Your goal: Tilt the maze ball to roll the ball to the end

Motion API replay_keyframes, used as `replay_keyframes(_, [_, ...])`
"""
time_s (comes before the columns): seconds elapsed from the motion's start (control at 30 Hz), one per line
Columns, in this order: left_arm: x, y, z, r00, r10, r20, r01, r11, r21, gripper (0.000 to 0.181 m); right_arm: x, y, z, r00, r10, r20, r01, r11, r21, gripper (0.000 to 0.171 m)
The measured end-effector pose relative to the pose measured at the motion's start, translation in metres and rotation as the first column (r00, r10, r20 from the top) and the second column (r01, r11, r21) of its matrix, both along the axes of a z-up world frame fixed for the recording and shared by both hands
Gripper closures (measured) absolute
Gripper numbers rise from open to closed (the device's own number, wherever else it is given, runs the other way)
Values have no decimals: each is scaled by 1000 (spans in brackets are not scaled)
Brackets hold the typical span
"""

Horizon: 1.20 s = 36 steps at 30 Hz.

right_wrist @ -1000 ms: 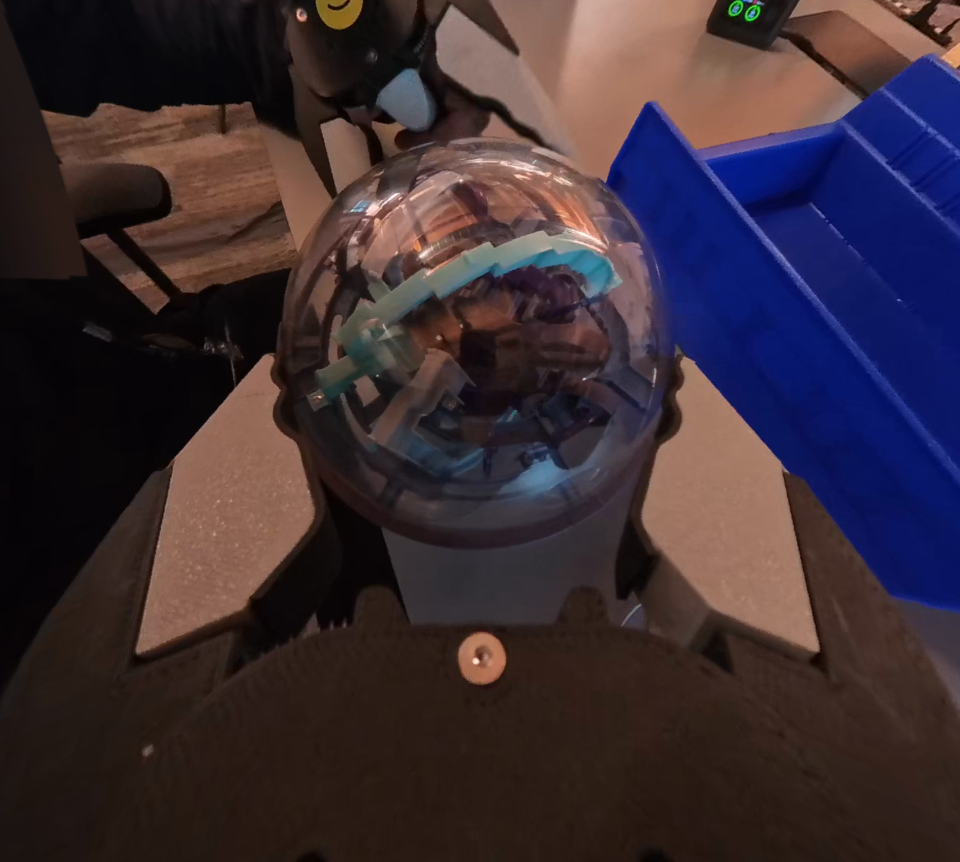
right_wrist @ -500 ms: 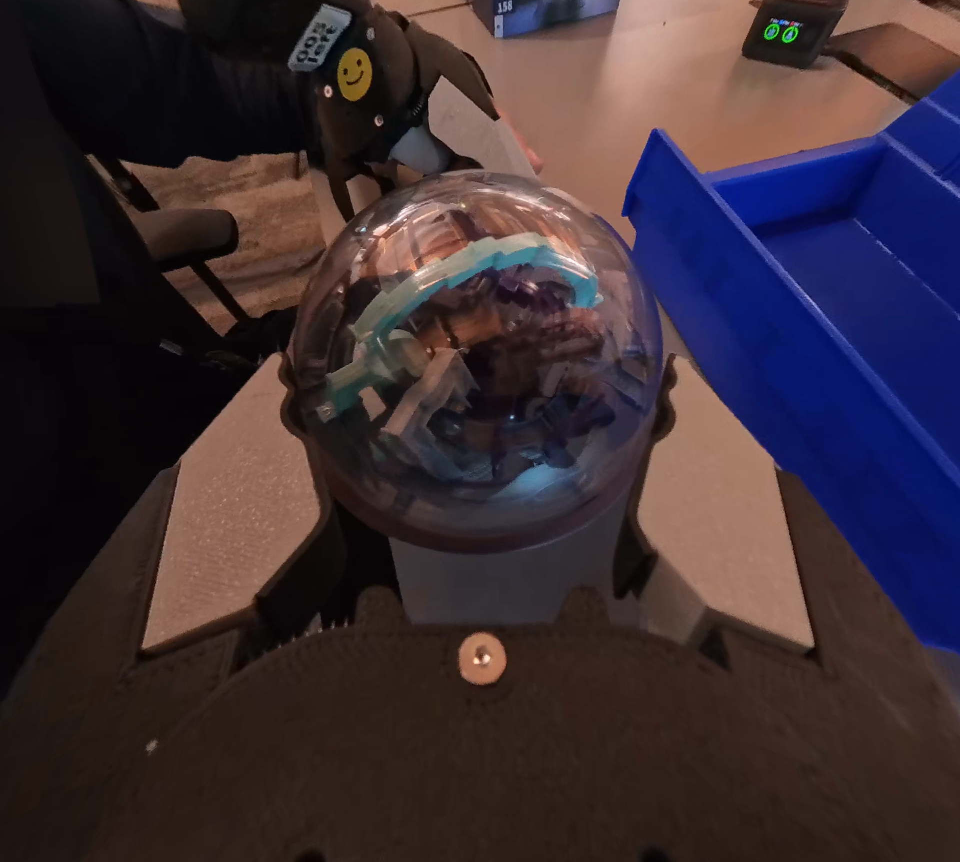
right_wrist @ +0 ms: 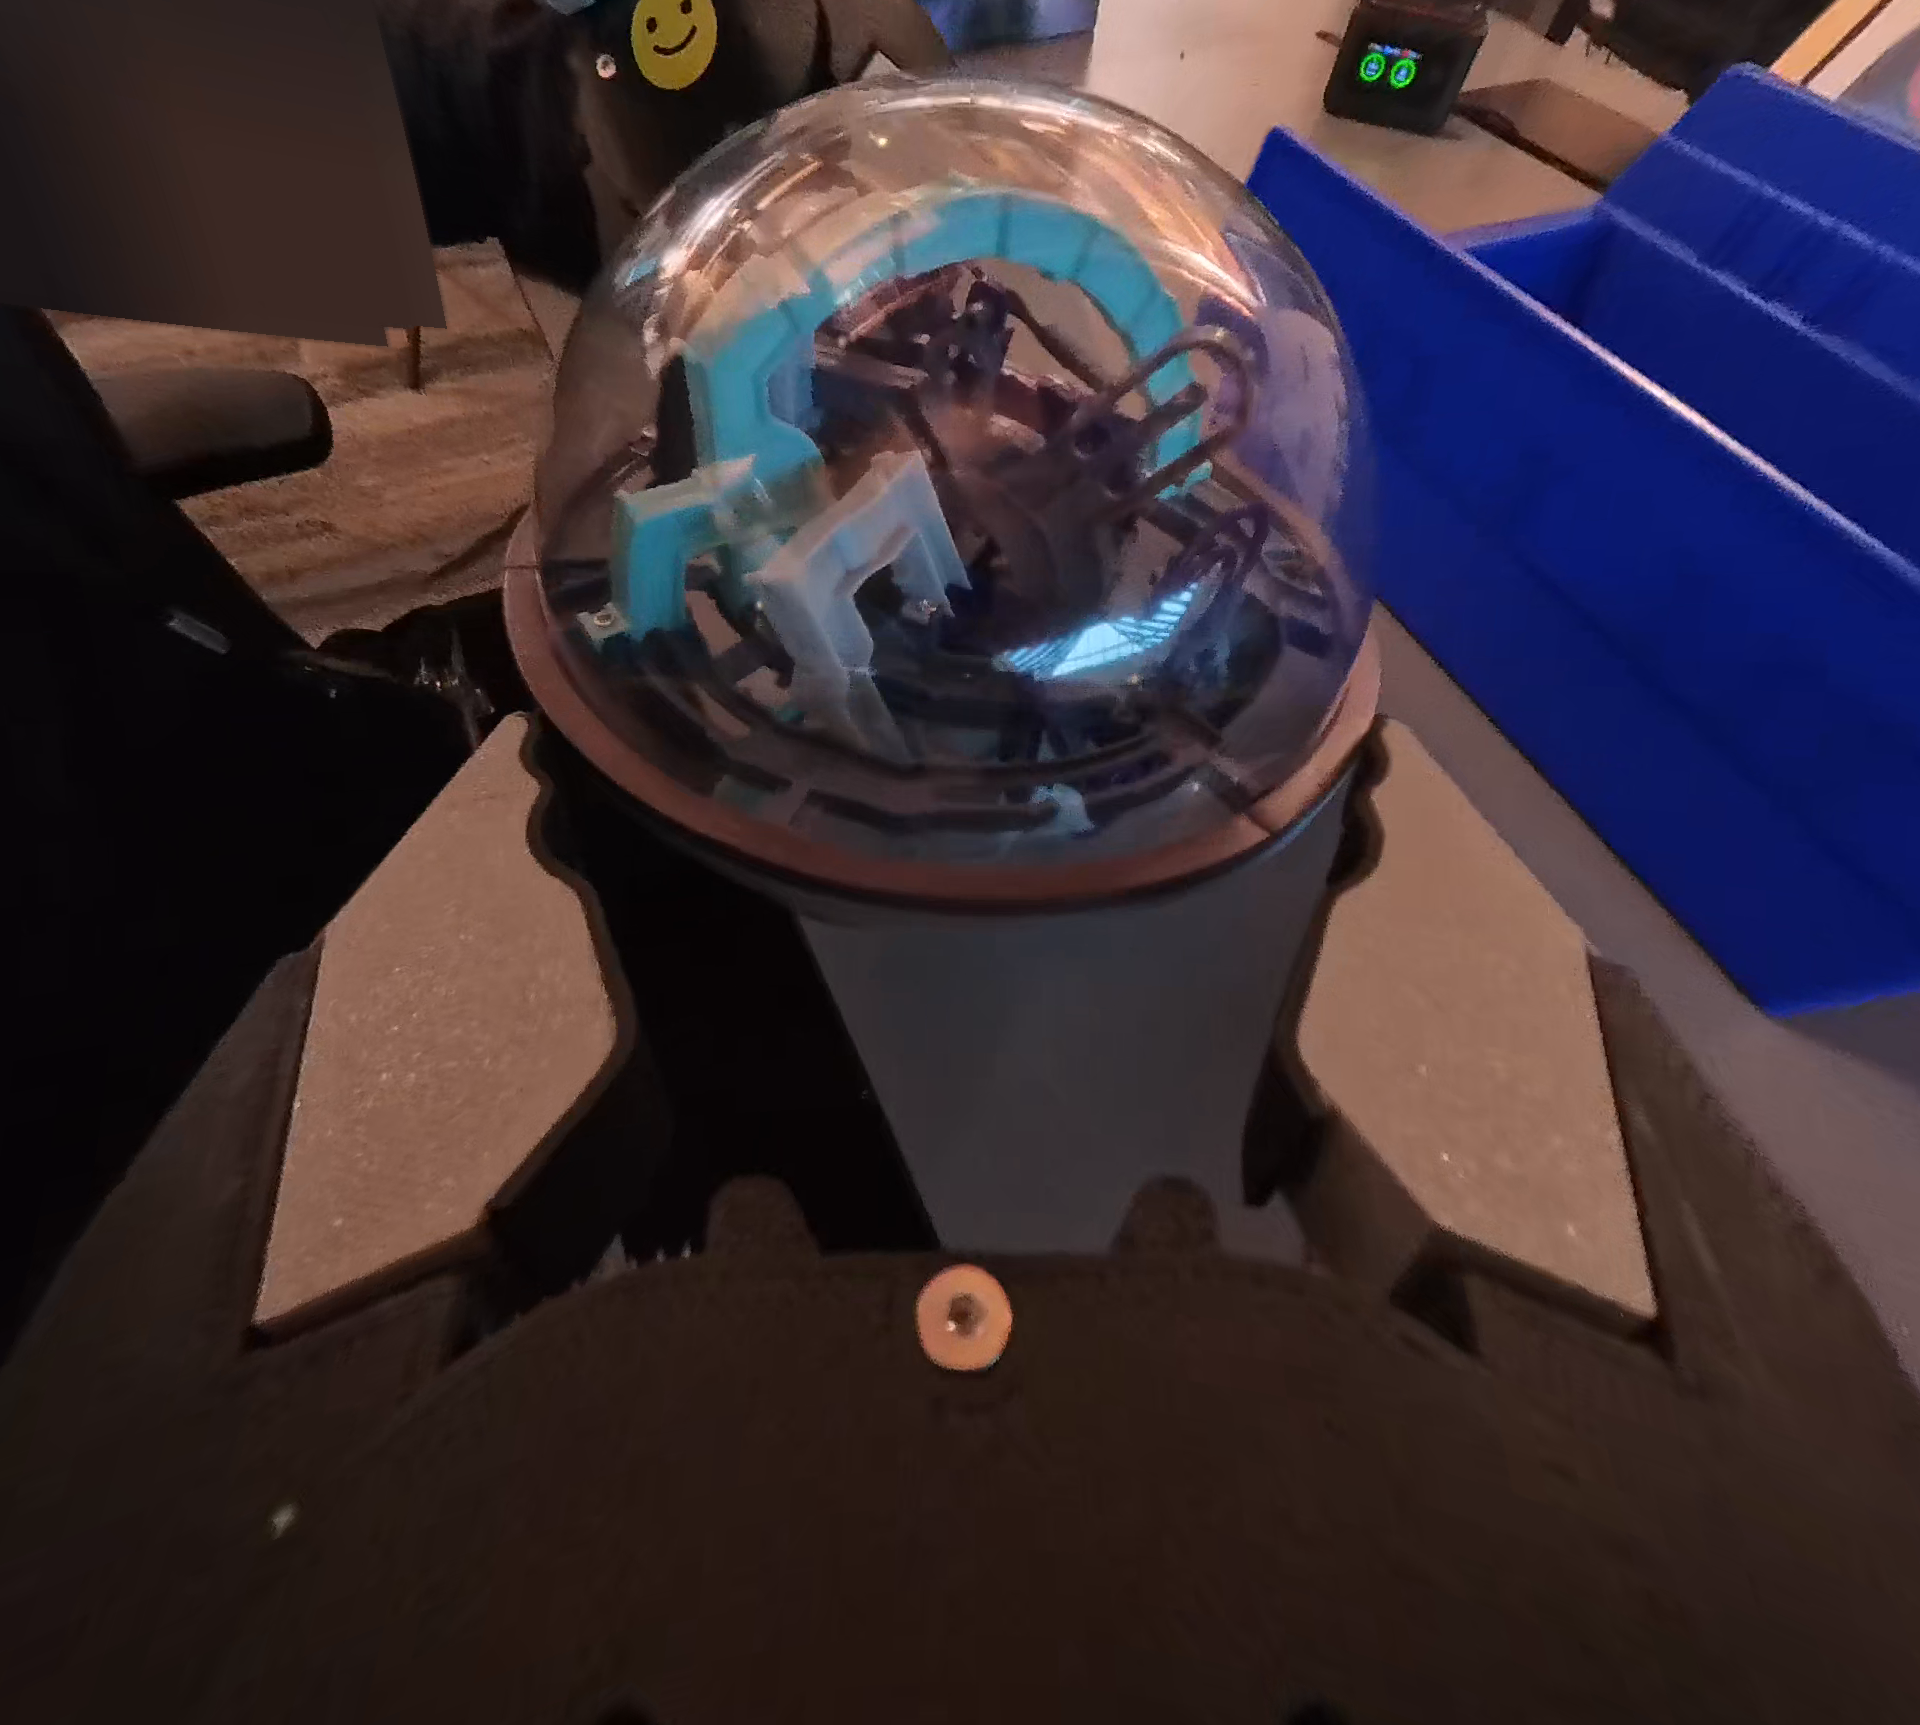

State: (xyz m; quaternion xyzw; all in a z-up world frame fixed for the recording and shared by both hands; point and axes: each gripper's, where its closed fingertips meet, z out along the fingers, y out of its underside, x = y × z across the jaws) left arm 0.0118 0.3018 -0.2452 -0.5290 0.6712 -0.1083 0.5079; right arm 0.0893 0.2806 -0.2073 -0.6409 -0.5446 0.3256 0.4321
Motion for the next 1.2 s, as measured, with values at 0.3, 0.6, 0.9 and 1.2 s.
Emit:
replay_keyframes(0.3, [-1,0,-8,1000,11,-15,-12,1000,-23,101,6,5,18,994,49,-94,-52,998,-40,43])
replay_keyframes(0.6, [1,13,-4,999,48,20,-49,998,26,88,7,14,20,985,112,-133,-116,993,-19,45])
replay_keyframes(0.9, [16,9,0,996,13,84,-10,999,-44,78,-3,16,21,975,162,-154,-181,976,-117,38])
replay_keyframes(1.2, [15,9,5,991,23,135,-5,992,-129,84,8,27,39,971,125,-203,-118,992,46,46])
